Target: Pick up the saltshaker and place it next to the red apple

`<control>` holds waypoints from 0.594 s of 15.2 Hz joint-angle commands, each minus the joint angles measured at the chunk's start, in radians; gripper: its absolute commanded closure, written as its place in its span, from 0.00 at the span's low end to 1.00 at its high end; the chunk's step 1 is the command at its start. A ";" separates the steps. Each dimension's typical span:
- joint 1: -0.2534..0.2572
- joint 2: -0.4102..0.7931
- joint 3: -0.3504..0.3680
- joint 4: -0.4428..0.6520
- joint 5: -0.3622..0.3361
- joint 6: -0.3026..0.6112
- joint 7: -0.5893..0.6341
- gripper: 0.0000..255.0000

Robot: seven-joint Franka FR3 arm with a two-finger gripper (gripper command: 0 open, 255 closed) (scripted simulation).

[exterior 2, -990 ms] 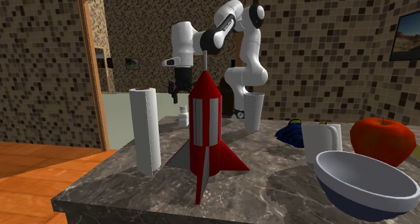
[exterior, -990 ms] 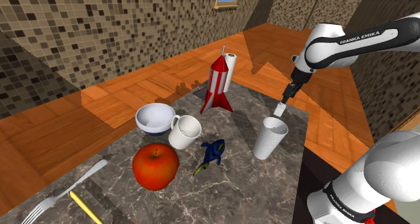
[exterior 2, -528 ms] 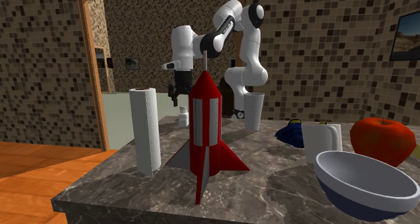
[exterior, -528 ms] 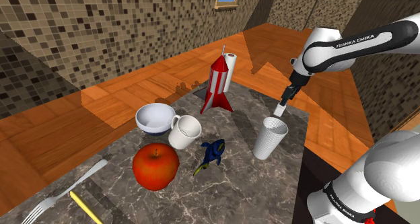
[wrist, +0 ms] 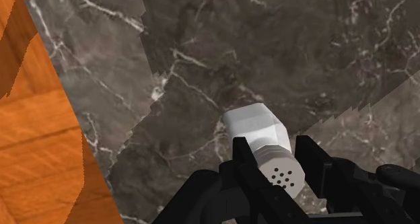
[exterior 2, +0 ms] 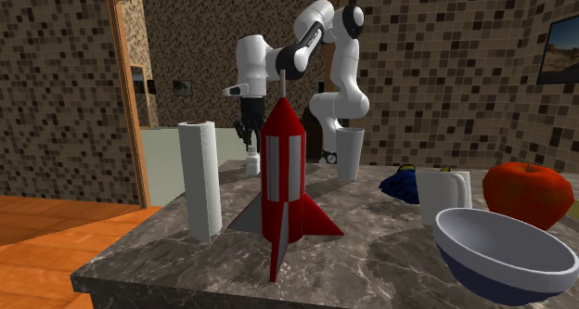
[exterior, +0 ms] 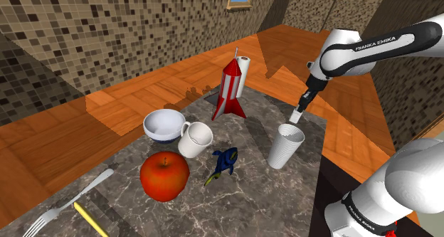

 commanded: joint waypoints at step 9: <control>-0.003 -0.042 0.012 0.037 -0.004 -0.079 0.006 1.00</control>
